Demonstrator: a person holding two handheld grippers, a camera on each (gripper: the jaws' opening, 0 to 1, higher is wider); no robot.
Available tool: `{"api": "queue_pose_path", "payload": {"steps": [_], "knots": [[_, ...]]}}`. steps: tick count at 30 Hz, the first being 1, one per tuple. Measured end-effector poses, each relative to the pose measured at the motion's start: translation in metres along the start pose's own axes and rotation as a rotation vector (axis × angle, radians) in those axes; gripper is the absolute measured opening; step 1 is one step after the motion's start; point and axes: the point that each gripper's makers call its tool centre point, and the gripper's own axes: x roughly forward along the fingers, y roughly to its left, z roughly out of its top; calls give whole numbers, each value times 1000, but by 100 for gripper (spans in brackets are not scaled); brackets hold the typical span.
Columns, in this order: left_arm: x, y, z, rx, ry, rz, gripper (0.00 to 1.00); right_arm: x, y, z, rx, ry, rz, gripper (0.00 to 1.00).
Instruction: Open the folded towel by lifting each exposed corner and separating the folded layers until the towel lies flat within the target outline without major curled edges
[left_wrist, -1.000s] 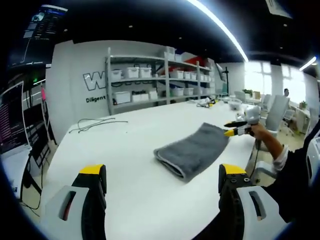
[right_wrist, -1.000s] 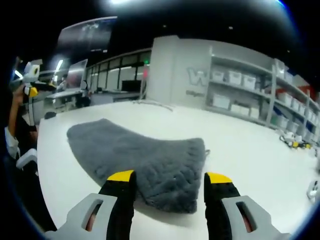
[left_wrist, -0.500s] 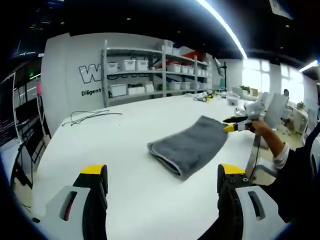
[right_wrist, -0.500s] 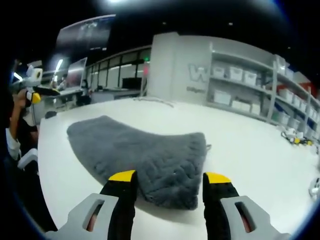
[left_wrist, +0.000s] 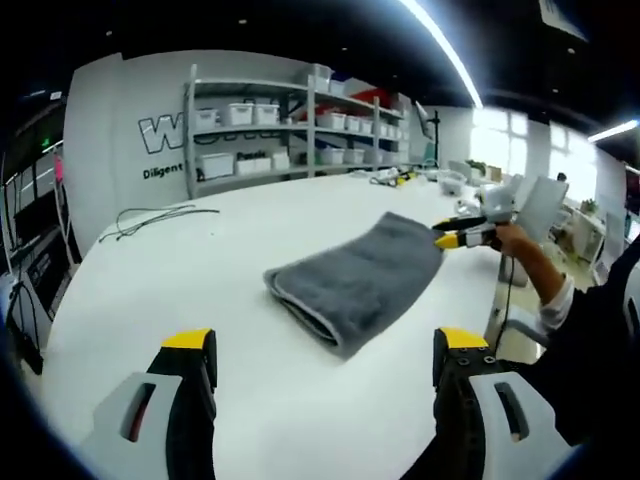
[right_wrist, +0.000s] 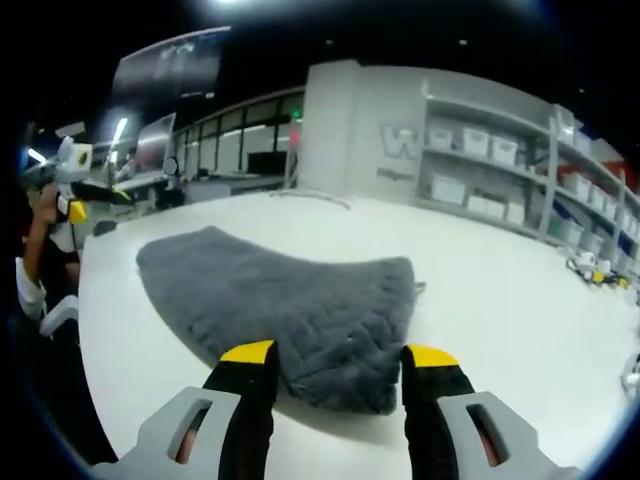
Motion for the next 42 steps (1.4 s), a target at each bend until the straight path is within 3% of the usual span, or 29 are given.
{"api": "queue_pose_path", "payload": {"steps": [9,22,28,37,42], "knots": [[27,-13,-19,-16,51,-55,85,-2,1,-3,-2,10,8,48],[45,-17,-24,-50,23,-84,78,-1,5,-5,-7,19,15,47],[53,-20,-18,-79,-28,-95,70,-2,4,-4,-10,22,16,46],[63,-31,-28,-90,-15,-111,66,-6,3,-4,-16,29,26,44],[65,-27,-30,-171,-3,-109,66,-8,1,-5,-18,37,32,44]]}}
